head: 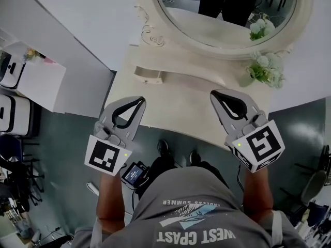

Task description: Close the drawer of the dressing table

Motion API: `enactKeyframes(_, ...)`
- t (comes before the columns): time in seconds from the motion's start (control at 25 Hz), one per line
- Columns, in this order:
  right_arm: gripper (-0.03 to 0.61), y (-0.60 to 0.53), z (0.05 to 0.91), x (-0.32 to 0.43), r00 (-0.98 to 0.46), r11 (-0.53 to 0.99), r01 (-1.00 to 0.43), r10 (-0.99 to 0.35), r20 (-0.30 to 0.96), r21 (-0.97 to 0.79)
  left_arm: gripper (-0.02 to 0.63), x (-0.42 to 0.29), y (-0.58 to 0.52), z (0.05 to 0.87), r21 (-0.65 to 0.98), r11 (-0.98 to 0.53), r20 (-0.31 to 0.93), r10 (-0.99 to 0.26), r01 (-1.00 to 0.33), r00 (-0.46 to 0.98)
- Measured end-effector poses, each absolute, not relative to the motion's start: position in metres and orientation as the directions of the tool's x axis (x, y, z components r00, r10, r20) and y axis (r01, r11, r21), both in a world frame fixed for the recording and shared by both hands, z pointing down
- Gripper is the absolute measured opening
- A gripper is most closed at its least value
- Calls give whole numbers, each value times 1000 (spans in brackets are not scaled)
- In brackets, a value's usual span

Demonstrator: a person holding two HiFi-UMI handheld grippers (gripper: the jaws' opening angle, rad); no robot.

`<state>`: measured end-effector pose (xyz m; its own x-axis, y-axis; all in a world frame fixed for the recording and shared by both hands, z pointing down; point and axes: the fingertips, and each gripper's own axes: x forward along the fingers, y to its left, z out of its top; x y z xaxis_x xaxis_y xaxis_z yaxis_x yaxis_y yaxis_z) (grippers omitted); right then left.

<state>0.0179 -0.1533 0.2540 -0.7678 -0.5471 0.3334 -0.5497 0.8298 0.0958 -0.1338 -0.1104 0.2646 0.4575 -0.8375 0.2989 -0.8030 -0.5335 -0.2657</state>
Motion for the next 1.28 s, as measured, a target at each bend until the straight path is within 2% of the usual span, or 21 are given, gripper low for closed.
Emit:
enactKeyframes(0.8, 2, -206, 265, -48, -638, 724, -679, -662, 393, 117, 3, -231, -195, 310, -183, -623, 339, -766, -761, 546)
enactKeyframes(1.28, 2, -243, 311, -67, -645, 752, -653, -614, 454, 90, 4, -271, -240, 385, -163, -577, 400, -780, -801, 481)
